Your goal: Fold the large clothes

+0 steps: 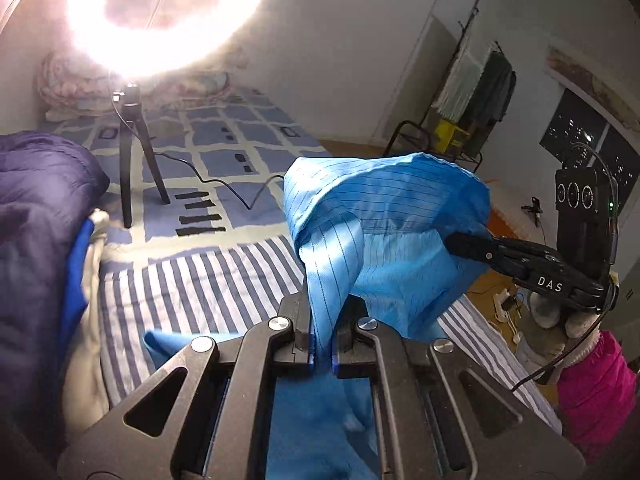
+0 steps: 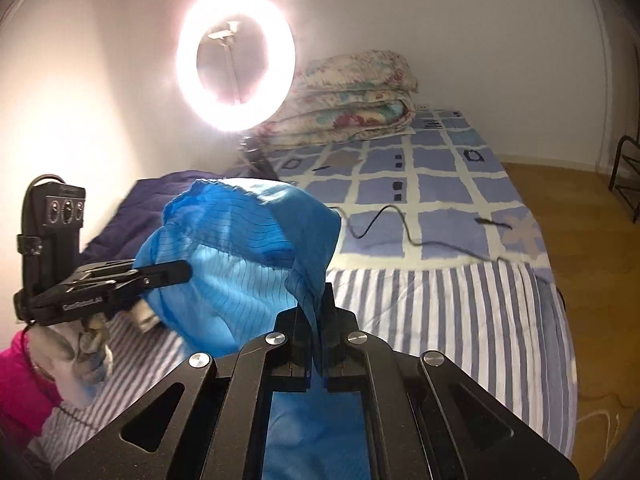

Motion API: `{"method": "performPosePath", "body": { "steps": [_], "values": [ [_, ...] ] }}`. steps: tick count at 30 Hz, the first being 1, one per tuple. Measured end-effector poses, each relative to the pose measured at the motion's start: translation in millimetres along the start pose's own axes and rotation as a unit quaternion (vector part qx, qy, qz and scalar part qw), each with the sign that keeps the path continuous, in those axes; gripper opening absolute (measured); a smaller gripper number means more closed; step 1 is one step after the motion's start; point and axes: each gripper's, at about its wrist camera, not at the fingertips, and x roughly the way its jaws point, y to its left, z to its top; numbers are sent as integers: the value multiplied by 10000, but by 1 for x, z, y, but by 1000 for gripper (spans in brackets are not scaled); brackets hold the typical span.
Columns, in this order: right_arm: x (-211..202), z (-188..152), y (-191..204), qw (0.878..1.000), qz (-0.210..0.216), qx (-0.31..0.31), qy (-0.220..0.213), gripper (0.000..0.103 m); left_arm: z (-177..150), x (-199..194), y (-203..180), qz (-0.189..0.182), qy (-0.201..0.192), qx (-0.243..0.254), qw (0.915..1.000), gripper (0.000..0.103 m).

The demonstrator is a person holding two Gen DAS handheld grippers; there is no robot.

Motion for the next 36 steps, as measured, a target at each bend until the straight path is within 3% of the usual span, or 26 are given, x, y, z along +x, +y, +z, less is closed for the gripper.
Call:
{"method": "performPosePath", "body": {
  "steps": [6,11,19,22,27,29,31,34,36],
  "values": [
    [-65,-45,40,10000,36,30,35,2,-47,-62,-40,-22,-28,171,9998,2],
    [-114,-107,84,9995,91,-88,287,2,-108,-103,-71,-58,27,167,9998,2],
    [-134,-219,113,9939,-49,7,1105,2,-232,-115,-95,141,651,58,9978,2],
    [-134,-241,119,9905,-178,-131,1356,2,-263,-116,-92,192,849,-115,9961,2],
    [-140,-257,130,9861,-320,-422,1574,3,-296,-126,-100,346,1147,129,9927,3],
    [-152,-259,139,9854,-328,-509,1591,6,-297,-140,-103,314,1231,227,9916,12],
    [-169,-261,144,9860,-333,-546,1537,8,-298,-159,-107,263,1247,266,9915,30],
    [-192,-265,148,9871,-377,-547,1456,15,-302,-196,-110,156,1128,393,9927,41],
    [-209,-269,145,9886,-427,-401,1390,28,-303,-212,-109,108,1109,423,9929,45]
  ]
}}
